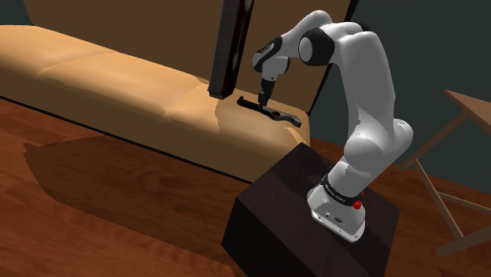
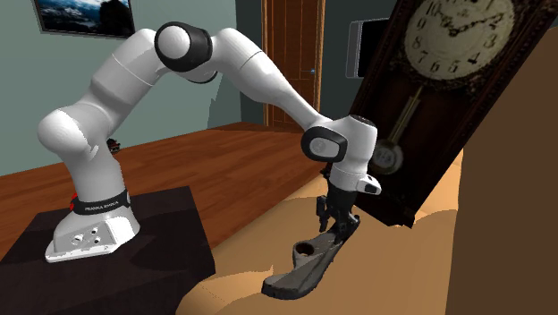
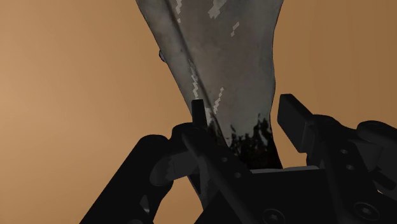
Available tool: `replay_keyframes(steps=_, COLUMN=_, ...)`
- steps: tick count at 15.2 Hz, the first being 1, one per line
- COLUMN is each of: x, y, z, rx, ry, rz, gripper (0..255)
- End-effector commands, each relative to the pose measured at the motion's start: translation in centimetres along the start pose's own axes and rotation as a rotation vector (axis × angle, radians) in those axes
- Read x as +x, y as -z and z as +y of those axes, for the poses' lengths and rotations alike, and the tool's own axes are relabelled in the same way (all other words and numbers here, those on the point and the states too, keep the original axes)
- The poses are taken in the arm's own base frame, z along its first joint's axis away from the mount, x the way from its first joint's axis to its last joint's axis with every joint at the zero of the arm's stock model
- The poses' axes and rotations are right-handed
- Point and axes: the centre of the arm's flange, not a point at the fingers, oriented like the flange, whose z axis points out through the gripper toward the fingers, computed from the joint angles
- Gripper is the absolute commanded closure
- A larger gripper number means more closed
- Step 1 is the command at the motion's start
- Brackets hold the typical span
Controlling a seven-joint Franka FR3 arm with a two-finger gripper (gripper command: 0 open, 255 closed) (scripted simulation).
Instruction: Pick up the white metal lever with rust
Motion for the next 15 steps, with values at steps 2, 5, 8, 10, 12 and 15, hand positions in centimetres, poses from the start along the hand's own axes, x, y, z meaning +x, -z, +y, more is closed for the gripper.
replay_keyframes(steps=2, x=-0.2, y=0.9, z=-0.1, rx=0.001, ry=0.0, rz=-0.002, gripper=255)
replay_keyframes(steps=5, x=-0.4, y=2.5, z=-0.3, rx=0.001, ry=0.0, rz=-0.002, gripper=255)
replay_keyframes(steps=8, x=-0.6, y=4.1, z=-0.5, rx=0.001, ry=0.0, rz=-0.002, gripper=255)
replay_keyframes(steps=10, x=-0.7, y=5.1, z=-0.6, rx=0.001, ry=0.0, rz=-0.002, gripper=255)
replay_keyframes(steps=12, x=-0.8, y=6.1, z=-0.7, rx=0.001, ry=0.0, rz=-0.002, gripper=255)
replay_keyframes(steps=15, x=-1.0, y=7.7, z=-0.9, rx=0.001, ry=0.0, rz=-0.002, gripper=255)
